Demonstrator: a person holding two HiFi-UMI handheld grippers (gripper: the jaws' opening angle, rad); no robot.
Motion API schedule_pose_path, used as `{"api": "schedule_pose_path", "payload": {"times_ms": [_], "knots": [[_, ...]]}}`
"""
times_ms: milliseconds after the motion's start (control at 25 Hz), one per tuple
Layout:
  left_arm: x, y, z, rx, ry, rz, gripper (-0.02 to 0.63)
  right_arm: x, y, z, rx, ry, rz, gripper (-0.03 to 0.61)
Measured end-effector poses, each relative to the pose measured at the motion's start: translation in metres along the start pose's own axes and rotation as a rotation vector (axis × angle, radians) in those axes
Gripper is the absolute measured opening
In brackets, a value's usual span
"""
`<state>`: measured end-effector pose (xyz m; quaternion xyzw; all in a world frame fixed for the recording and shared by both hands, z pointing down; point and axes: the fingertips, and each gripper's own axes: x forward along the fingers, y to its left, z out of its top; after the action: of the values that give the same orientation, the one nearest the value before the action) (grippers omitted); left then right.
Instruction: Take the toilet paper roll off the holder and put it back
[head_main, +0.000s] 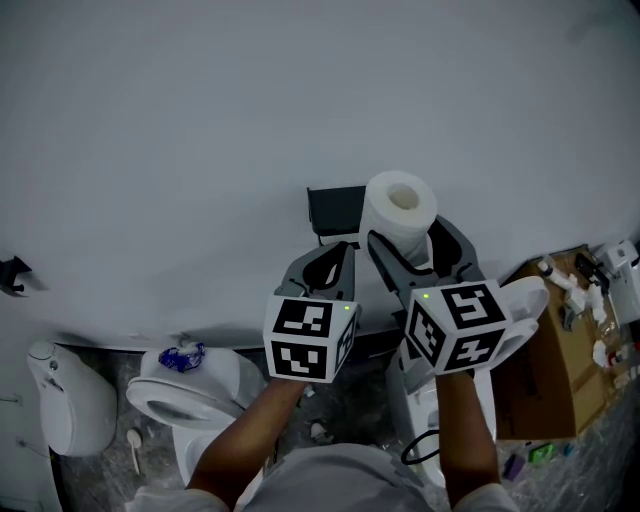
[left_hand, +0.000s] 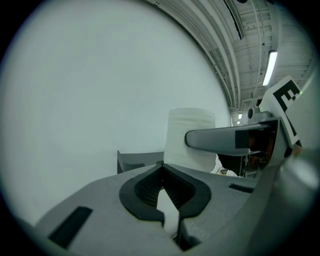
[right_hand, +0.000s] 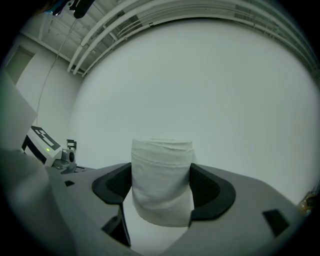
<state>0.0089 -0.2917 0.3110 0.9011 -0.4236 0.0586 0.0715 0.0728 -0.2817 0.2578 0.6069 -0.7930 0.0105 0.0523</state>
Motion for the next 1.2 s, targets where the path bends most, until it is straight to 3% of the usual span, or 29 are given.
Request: {"api": "schedule_pose_path", "payload": {"times_ms": [600, 1200], "knots": [[-0.026, -0.038, -0.009, -0.02, -0.009, 0.103, 0.003, -0.046, 0.005, -0.024, 0.011, 0.017, 0.116, 0.353], [-0.046, -0.059, -0.02, -0.014, 0.009, 0.155, 0.003, -0.076, 0.01, -0.049, 0.02, 0.039, 0.151, 0.353]]}}
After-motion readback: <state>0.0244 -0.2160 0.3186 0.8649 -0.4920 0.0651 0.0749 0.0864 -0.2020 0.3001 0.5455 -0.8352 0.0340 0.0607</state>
